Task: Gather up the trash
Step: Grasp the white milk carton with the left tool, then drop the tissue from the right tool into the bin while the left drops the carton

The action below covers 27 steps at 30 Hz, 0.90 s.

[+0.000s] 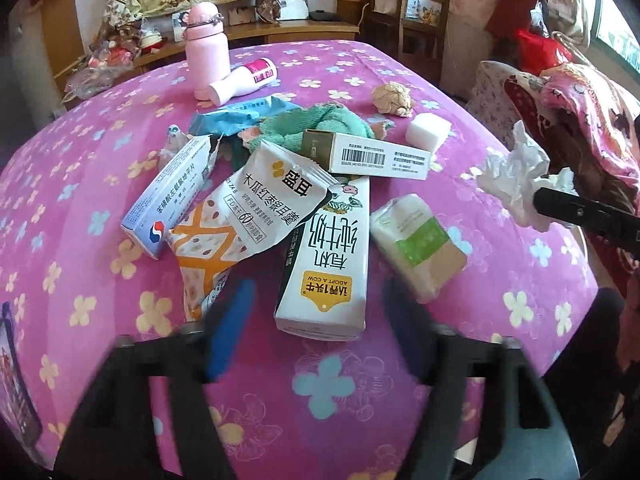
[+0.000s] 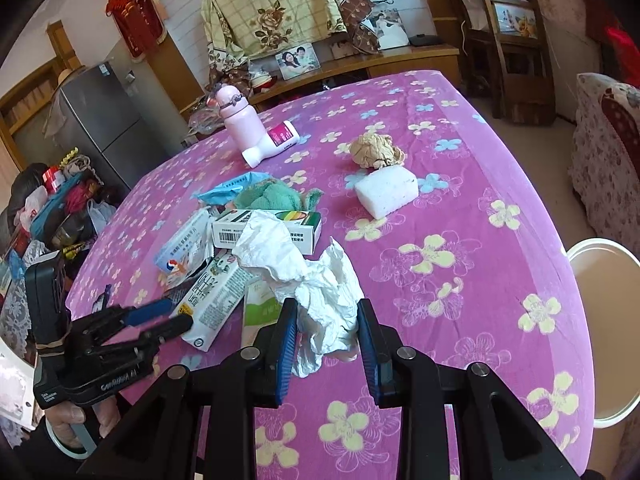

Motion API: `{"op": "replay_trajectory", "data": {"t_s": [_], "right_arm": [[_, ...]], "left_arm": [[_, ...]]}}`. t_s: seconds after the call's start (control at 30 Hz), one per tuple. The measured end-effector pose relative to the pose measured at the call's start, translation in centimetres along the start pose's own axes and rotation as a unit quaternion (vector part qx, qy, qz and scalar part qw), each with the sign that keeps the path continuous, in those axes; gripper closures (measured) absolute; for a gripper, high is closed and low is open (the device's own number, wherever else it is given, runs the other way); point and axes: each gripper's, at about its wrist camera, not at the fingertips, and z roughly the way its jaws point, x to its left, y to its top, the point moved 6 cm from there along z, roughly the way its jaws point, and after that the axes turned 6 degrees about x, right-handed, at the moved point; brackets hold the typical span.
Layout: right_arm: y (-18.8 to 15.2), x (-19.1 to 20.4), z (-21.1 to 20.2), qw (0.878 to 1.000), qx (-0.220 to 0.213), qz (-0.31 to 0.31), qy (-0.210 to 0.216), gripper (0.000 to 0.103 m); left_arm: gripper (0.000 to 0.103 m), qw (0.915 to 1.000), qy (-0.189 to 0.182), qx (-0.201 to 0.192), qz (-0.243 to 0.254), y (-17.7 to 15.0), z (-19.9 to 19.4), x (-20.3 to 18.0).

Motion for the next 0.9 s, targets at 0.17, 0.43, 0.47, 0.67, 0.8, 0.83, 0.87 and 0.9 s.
{"op": "replay_trajectory", "data": {"t_s": [0.17,0.43,0.47,0.67,0.8,0.83,0.87,0.9], "right_arm": [[0.0,-0.1,0.2,1.000,0.002,0.002,0.001,0.075],[0.0,-0.6,0.2,1.000,0.005,0.010,0.000,0.075],[0.1,-0.7,0.2,1.000,0.005,0.011,-0.001,0.075],[0.2,-0.6,-0.5,1.000,0.001,0.006,0.000,0.075],[0.1,-0.3,-1.0,1.000,-0.001,0.000,-0.003,0.075],[0.0,-0.2,-1.1,1.000,-0.001,-0.002,-0.003,0.075],[-0.1,-0.2,-1.3,1.000,-0.002,-0.005,-0.004,0.075],[-0.1,-0.1,-1.4,1.000,-0.003,-0.006,-0.005,0.075]], "left_arm": [[0.033,0.9997,0.016,0.011,0.016,0.9,1.7,-0.5],[0.049,0.9990,0.002,0.045,-0.008,2.3,4.5,-0.1],[0.050,0.9990,-0.004,0.043,-0.010,2.1,4.1,-0.1],[0.050,0.9986,-0.038,0.035,0.012,0.2,0.0,-1.3],[0.050,0.9985,-0.048,0.018,0.017,0.0,-2.6,-1.8],[0.050,0.9984,-0.052,0.013,0.016,0.1,-3.1,-2.0],[0.050,0.9983,-0.056,0.008,0.017,0.3,-3.7,-2.2],[0.050,0.9981,-0.058,0.005,0.019,0.5,-4.0,-2.5]]}}
